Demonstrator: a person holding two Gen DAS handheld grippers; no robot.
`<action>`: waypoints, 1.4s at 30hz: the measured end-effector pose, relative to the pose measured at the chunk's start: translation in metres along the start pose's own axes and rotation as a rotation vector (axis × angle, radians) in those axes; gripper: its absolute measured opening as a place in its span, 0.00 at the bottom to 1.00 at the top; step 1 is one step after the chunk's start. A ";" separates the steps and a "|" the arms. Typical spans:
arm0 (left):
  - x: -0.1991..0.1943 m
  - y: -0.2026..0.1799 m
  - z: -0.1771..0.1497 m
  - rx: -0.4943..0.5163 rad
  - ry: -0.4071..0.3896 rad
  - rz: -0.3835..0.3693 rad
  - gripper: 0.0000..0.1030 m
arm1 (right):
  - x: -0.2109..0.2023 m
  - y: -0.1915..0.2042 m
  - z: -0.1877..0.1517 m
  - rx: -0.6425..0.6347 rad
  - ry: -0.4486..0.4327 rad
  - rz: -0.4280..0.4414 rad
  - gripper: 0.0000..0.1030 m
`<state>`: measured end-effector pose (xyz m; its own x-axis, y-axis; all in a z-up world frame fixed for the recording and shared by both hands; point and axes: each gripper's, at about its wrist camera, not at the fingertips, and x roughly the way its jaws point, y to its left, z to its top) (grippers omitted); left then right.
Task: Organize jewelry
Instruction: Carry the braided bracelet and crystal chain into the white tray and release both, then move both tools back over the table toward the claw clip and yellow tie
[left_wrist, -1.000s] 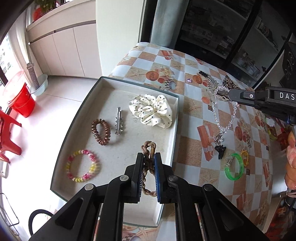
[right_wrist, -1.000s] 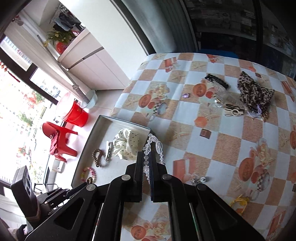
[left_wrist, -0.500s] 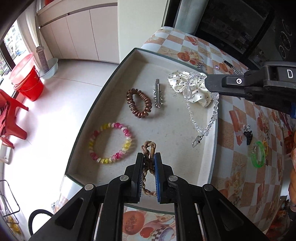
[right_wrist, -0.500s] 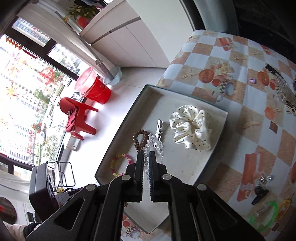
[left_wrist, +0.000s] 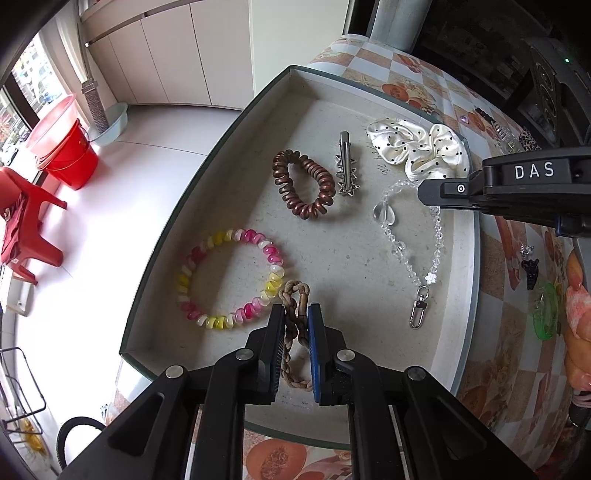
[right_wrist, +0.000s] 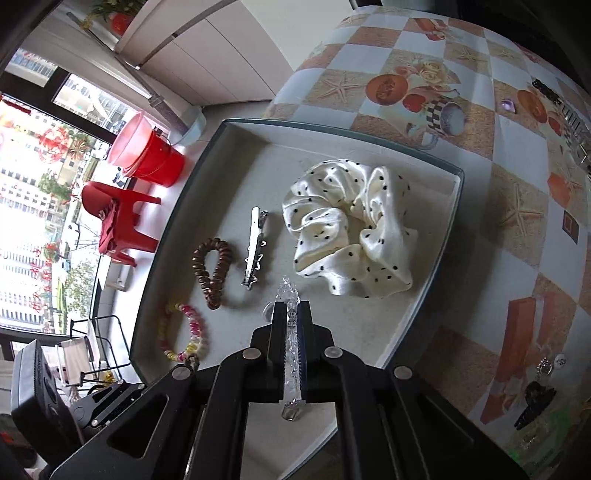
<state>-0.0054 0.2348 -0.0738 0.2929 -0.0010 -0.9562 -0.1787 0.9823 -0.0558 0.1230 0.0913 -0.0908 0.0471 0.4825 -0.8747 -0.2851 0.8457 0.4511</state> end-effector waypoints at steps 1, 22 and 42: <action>0.001 -0.001 0.000 0.001 0.002 0.005 0.14 | 0.001 -0.002 0.001 0.001 0.001 -0.008 0.05; -0.003 -0.009 0.007 0.019 -0.023 0.098 0.80 | 0.000 -0.012 0.004 0.037 0.013 -0.013 0.41; -0.026 -0.039 0.006 0.100 -0.056 0.136 1.00 | -0.081 -0.034 -0.028 0.112 -0.104 0.030 0.81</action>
<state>-0.0003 0.1982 -0.0448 0.3245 0.1410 -0.9353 -0.1267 0.9864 0.1048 0.1020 0.0170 -0.0405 0.1407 0.5242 -0.8399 -0.1800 0.8477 0.4989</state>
